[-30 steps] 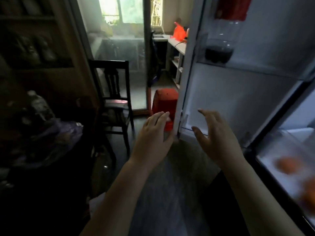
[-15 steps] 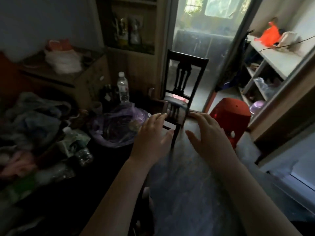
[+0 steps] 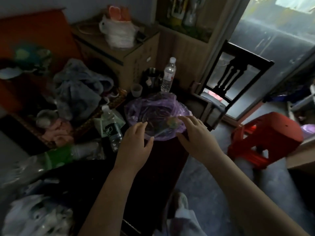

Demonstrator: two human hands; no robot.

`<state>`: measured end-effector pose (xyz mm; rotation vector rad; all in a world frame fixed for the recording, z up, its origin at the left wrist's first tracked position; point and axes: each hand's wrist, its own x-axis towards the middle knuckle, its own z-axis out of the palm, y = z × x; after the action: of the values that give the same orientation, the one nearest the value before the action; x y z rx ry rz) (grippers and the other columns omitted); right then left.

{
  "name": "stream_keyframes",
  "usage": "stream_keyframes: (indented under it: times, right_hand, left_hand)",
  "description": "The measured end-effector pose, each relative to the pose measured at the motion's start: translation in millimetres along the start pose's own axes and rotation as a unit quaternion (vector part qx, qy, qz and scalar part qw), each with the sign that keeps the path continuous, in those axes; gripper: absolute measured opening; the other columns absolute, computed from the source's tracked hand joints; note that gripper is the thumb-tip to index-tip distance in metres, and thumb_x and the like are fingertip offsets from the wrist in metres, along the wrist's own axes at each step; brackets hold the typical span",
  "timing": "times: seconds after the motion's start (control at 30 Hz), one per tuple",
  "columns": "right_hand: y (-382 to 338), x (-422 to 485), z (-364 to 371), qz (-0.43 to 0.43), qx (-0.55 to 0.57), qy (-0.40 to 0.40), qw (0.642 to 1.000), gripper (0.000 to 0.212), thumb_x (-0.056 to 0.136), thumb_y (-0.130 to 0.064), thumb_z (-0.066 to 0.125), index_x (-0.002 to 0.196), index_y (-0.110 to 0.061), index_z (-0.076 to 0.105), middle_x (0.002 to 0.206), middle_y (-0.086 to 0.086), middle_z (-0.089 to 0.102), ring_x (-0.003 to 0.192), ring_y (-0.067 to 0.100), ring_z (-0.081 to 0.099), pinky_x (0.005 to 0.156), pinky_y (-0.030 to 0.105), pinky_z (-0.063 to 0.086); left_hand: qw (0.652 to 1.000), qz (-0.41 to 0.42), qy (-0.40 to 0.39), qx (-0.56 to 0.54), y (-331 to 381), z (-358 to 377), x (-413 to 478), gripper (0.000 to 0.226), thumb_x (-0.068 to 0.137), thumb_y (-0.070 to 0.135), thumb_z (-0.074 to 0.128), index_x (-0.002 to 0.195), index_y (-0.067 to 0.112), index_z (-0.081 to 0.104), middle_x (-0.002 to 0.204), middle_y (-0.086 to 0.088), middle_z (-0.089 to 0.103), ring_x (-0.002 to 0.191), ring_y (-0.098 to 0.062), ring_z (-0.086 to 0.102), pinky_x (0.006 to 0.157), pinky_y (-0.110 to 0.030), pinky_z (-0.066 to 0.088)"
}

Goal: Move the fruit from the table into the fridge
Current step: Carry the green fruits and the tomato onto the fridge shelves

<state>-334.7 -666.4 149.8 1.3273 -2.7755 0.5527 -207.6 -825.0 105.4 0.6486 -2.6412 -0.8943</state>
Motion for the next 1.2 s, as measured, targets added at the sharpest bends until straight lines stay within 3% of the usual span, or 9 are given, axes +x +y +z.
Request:
stream_keyframes:
  times: [0.27, 0.47, 0.77, 0.9, 1.2]
  right_hand:
    - [38, 69, 55, -0.033, 0.037, -0.062, 0.997, 0.054, 0.088, -0.03, 0.061, 0.136, -0.012, 0.045, 0.134, 0.005, 0.05, 0.125, 0.023, 0.045, 0.097, 0.031, 0.039]
    - [95, 132, 100, -0.045, 0.087, -0.139, 0.985, 0.052, 0.09, -0.028, 0.058, 0.137, -0.015, 0.043, 0.136, 0.005, 0.046, 0.123, 0.024, 0.046, 0.096, 0.04, 0.045]
    - [156, 214, 149, -0.096, 0.071, -0.227, 0.967, 0.048, 0.093, -0.028, 0.051, 0.139, -0.02, 0.04, 0.139, 0.002, 0.043, 0.122, 0.024, 0.047, 0.082, 0.032, 0.042]
    - [164, 230, 165, -0.105, 0.045, -0.276, 0.954, 0.043, 0.095, -0.031, 0.047, 0.136, -0.022, 0.042, 0.133, 0.003, 0.048, 0.113, 0.024, 0.053, 0.073, 0.03, 0.041]
    - [196, 227, 161, -0.133, 0.033, -0.315, 0.939, 0.05, 0.092, -0.05, 0.049, 0.133, -0.022, 0.046, 0.128, 0.002, 0.053, 0.11, 0.024, 0.056, 0.079, 0.034, 0.045]
  left_hand:
    - [0.998, -0.062, 0.007, 0.005, -23, 35, 29, 0.055, 0.096, 0.034, 0.049, 0.144, 0.015, 0.032, 0.146, -0.001, 0.035, 0.135, -0.017, 0.031, 0.105, -0.028, 0.029]
    - [0.989, -0.145, -0.019, 0.007, -28, 93, 74, 0.056, 0.094, 0.032, 0.052, 0.145, 0.014, 0.033, 0.146, -0.002, 0.035, 0.133, -0.02, 0.033, 0.104, -0.03, 0.031]
    - [0.975, -0.223, -0.018, -0.006, -26, 157, 150, 0.046, 0.096, 0.03, 0.049, 0.137, 0.011, 0.044, 0.136, -0.005, 0.046, 0.125, -0.025, 0.044, 0.1, -0.037, 0.04]
    - [0.963, -0.266, -0.036, 0.002, -29, 172, 170, 0.046, 0.097, 0.035, 0.043, 0.137, 0.013, 0.043, 0.136, -0.005, 0.045, 0.122, -0.027, 0.046, 0.097, -0.044, 0.043]
    - [0.936, -0.34, -0.066, 0.065, -19, 190, 168, 0.046, 0.098, 0.041, 0.039, 0.137, 0.018, 0.041, 0.131, -0.007, 0.047, 0.111, -0.029, 0.055, 0.081, -0.04, 0.047]
